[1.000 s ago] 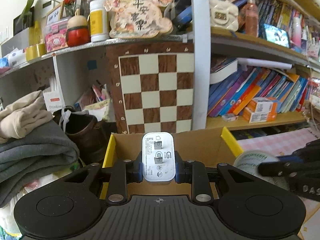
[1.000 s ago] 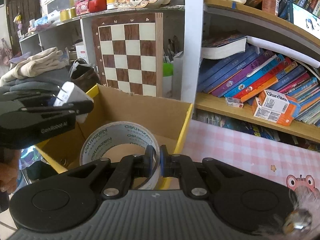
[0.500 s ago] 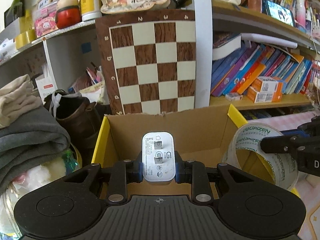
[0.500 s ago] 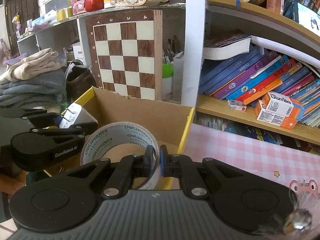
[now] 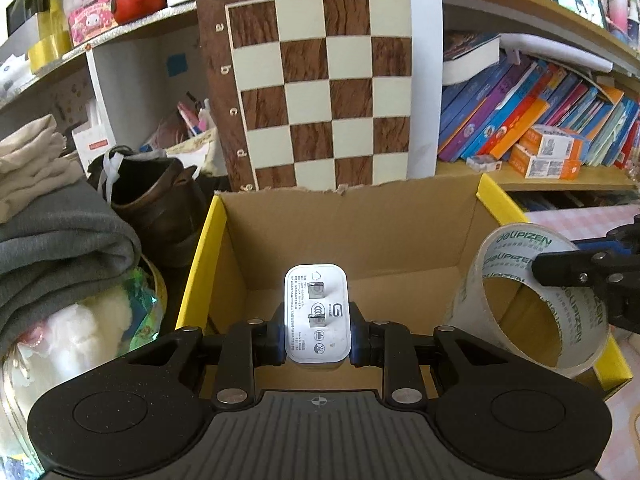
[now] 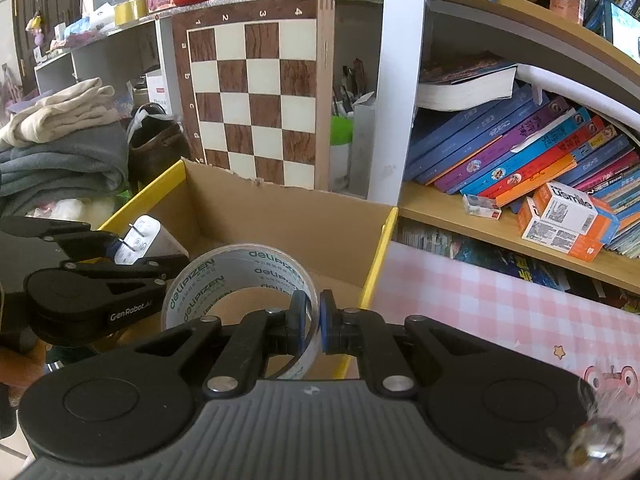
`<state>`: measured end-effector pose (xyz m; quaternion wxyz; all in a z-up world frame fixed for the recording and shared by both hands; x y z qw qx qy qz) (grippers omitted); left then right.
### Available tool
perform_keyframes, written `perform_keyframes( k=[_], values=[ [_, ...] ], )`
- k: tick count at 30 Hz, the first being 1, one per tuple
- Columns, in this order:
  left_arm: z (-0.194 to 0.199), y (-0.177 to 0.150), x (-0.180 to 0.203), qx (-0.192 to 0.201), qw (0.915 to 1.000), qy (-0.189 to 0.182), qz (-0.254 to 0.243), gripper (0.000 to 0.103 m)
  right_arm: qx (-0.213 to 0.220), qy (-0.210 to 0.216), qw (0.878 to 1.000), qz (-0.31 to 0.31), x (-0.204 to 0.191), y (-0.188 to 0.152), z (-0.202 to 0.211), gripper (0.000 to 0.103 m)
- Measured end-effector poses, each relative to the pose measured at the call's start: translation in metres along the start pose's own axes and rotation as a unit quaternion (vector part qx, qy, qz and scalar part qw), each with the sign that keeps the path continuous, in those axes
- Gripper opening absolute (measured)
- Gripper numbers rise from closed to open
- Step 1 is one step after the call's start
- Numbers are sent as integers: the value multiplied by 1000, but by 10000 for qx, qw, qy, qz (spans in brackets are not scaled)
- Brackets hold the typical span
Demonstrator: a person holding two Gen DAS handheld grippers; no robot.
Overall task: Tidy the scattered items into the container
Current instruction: 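Lower the charger into the box and open the left tool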
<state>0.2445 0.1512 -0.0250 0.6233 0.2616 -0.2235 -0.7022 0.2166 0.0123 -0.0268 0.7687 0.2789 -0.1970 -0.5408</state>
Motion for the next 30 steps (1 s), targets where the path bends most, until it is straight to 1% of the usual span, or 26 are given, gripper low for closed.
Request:
perform_keyframes(
  k=[4,9,15,21,26,30],
  values=[
    [-5,-2,0,-108,9999,67,-55,26,-31,38,10000,21,-5,0,-5,7],
    [-11,-7,-1,-249,9997,60,-56,26,-57,58,10000,50,-9,0,-9,7],
    [-12,-8,-3,-258,9996,57,-27,26,-89,49,9999,63,-10,-1,-13,7],
    [-16,-11,-7,-323,9992,209,-61,26,-124,25,9999,65,-11,-3,-16,7],
    [-19,-13,-8,-364,9991,196,-30,26,-147,36,9999,35,-12,-4,-17,7],
    [-22,-13,-9,-403,9991,118,28,26,-161,16,9999,29,-11,-5,-18,7]
  ],
)
Point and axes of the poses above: each gripper's, at about its wrist camera, not at the fingertips, and z roughly against the way its jaws point, x to its right, y to its top, the point moved 8 cm from there along -z, roughly the way its jaws point, and after that the axes turned 9 degrees about -x, right-handed, at the moved point
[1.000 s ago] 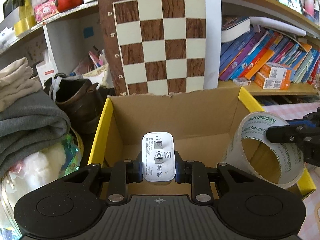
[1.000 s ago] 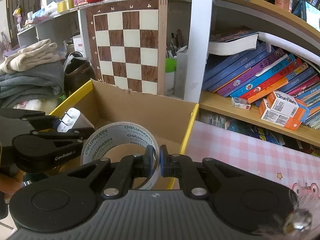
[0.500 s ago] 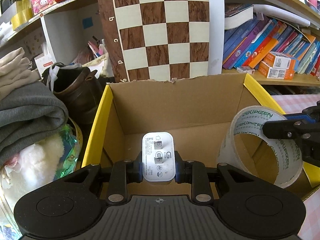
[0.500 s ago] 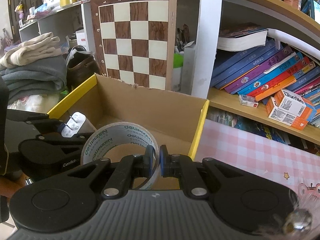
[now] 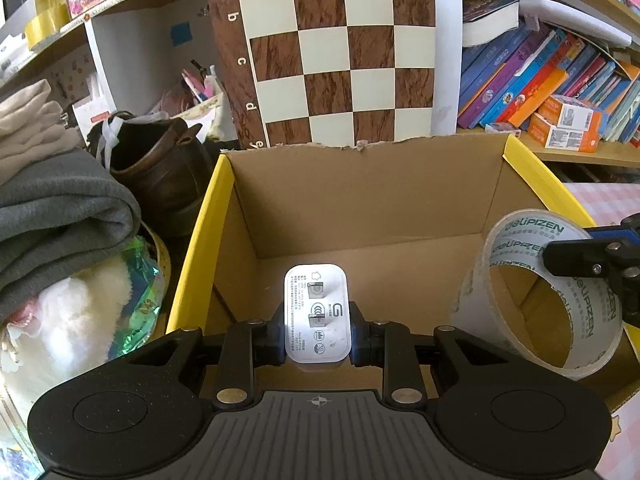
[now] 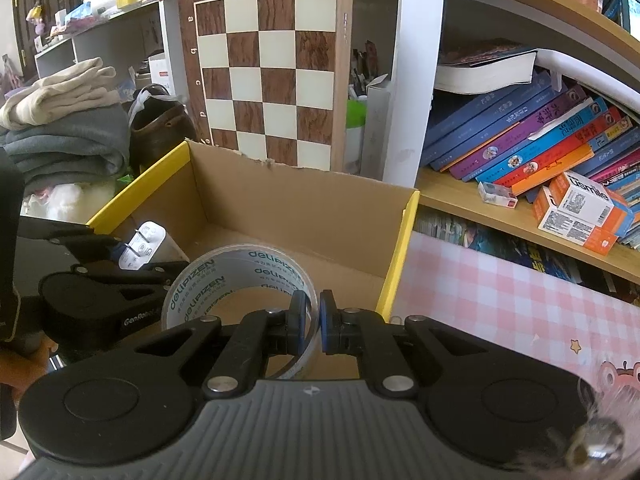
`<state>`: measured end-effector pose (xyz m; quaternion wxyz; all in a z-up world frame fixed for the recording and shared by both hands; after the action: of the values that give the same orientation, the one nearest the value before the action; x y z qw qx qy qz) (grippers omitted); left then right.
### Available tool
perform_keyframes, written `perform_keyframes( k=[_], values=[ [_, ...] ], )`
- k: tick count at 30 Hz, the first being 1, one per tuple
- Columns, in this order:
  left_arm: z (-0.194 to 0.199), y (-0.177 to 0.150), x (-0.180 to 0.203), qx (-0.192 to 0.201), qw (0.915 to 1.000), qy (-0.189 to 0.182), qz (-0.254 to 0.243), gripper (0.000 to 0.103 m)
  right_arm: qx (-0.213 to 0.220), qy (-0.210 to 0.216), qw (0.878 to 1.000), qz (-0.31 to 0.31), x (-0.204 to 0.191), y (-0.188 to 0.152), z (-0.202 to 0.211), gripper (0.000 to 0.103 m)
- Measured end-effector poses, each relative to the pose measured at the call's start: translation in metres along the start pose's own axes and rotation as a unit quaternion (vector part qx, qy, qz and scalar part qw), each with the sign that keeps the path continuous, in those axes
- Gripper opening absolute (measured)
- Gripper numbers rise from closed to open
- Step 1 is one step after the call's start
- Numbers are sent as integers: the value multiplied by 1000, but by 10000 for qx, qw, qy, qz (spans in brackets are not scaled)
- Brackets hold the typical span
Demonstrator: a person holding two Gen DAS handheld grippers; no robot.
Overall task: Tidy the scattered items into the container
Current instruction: 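Lower the charger into the box and open the left tool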
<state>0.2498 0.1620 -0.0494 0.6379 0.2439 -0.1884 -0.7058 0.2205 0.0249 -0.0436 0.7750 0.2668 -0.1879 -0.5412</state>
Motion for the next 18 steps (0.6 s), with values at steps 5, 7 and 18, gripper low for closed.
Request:
perform_keyframes(
  k=[5,7,18],
  values=[
    [0,1,0,40,10000,-14,11,26,-30,-14,10000,-1,1,0,-2,7],
    [1,4,0,95,10000,-24,8,26,-37,-19,10000,10,0,0,-3,7],
    [14,13,-2,345,9993,-72,106,26,-65,-20,9999,93,-2,1,-7,7]
  ],
)
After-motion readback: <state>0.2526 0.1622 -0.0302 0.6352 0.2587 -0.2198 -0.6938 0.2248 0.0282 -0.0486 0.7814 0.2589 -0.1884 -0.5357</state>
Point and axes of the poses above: each gripper's, at about its wrist camera, not at the fingertips, and z roughly against the way its jaws point, x to its right, y to its top, the point moved 8 cm from there along -z, roughly the way its jaws point, and after that the axes turned 9 degrees about -x, right-handed, at the moved point
